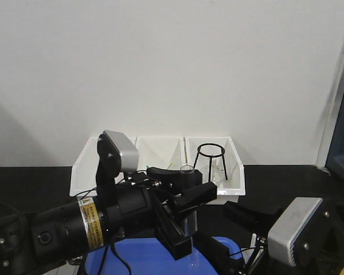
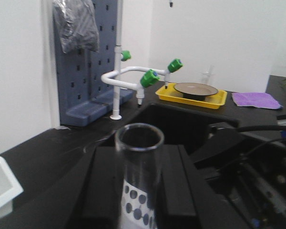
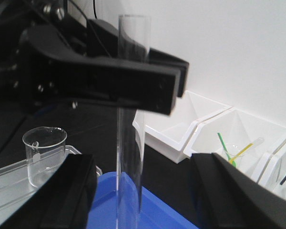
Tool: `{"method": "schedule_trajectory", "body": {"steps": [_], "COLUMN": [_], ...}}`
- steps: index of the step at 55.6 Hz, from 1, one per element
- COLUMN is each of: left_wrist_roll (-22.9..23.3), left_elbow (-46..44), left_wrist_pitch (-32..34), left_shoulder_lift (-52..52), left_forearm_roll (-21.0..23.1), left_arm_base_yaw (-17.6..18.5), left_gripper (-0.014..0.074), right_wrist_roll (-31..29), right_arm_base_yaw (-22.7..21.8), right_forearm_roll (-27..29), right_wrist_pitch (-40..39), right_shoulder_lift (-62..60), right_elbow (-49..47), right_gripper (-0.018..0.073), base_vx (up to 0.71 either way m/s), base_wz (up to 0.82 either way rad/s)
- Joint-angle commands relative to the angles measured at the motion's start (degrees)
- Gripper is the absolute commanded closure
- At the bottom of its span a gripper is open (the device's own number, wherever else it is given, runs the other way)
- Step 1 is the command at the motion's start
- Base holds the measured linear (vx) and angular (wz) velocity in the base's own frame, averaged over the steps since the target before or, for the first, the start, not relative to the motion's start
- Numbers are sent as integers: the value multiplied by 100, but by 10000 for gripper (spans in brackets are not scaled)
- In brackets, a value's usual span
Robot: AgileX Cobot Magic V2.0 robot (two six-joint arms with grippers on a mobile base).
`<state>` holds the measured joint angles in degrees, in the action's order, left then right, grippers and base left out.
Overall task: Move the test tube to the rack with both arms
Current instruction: 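Raise the held test tube upright toward the right gripper, then grasp the test tube with the right gripper and open the left gripper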
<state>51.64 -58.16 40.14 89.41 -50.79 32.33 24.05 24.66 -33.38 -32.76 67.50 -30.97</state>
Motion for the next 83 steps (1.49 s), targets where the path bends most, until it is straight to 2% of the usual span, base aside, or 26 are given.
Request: {"method": "schedule_trajectory", "body": {"steps": [1,17,30,39,57,74,83], "left_wrist_roll": [50,55,152,313,369,369,355], "left_elbow": [-214,-214,-214,-214,-214,-214,-214], "left_wrist_pitch": [362,357,594,531,536,526,518], "left_shoulder_lift": [-135,-5,-5,-5,-5,-5,-5], "left_forearm_roll": [252,258,252,246,236,236,236], "left_arm_base_yaw": [132,410,416,416,416,416,416], "left_gripper": [594,594,594,594,594,584,510], "right_wrist_roll": [16,16,16,16,16,16,16], "right_arm_base_yaw": [2,2,2,2,2,2,2], "right_forearm_roll": [160,210,210,210,210,210,210], "right_wrist_pitch": [-571,-645,-647,-684,-662,-549,-549], "right_shoulder_lift": [-18,95,95,95,95,95,95], "right_elbow": [-198,-198,-191,-191,-191,-191,-191], "right_gripper": [86,92,155,199,349,575,573], "base_vx": [0,0,0,0,0,0,0], "base_wz": [0,0,0,0,0,0,0]}}
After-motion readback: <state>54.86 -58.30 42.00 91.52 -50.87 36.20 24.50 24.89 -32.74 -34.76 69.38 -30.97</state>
